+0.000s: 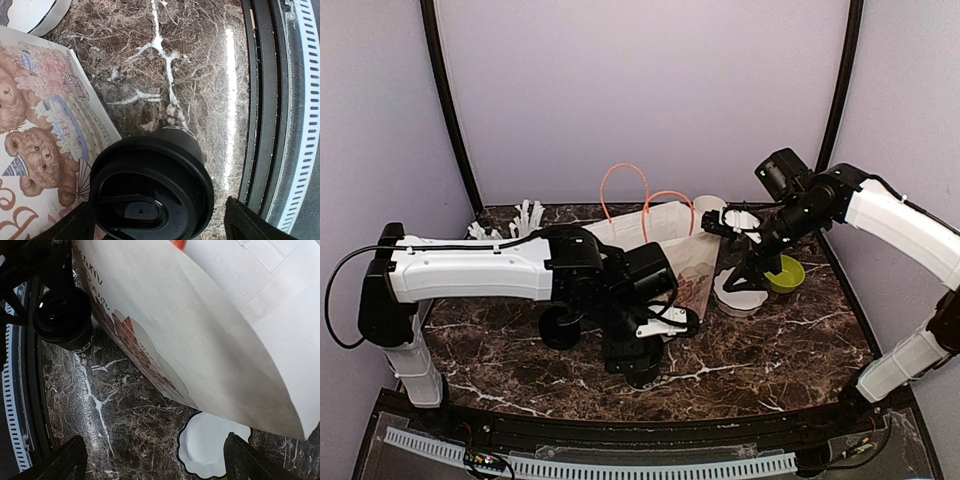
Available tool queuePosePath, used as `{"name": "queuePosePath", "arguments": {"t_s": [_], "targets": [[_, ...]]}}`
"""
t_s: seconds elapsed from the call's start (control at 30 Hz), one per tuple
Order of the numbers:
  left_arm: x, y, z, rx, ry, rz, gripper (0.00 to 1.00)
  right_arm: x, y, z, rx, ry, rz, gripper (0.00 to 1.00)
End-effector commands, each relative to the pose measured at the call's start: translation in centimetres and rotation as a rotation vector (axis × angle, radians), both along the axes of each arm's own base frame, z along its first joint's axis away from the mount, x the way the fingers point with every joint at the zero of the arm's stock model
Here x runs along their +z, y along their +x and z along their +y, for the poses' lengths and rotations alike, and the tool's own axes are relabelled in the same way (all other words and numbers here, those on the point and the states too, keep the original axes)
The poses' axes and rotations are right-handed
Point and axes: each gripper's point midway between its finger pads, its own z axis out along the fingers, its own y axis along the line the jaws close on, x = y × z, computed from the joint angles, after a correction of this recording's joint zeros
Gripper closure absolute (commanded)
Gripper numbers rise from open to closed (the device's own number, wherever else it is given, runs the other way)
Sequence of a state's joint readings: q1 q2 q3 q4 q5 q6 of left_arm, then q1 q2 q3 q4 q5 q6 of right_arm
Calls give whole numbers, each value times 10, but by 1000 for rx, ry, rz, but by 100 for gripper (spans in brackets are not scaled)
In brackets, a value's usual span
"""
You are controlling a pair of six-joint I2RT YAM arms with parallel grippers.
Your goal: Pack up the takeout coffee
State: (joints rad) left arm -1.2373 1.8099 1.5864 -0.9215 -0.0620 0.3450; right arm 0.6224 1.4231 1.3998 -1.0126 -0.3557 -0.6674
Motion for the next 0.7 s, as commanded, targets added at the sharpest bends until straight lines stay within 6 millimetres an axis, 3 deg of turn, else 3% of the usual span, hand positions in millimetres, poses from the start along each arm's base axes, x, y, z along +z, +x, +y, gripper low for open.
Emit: {"name": "queuePosePath", "arguments": {"t_s": [0.0, 0.33, 0.5, 0.67], "targets": [[1, 7, 5, 40, -10, 1, 8, 1, 2, 2, -6, 25, -1, 4], [30, -3, -9, 44, -145, 60, 8, -1, 1, 3, -3, 26, 7, 4], [21, 12, -4, 85, -110, 30, 7, -2, 1, 5, 0, 29, 17, 4], [16, 2, -7, 83, -121, 131, 7, -3, -1, 4, 1, 24, 24, 4]]}}
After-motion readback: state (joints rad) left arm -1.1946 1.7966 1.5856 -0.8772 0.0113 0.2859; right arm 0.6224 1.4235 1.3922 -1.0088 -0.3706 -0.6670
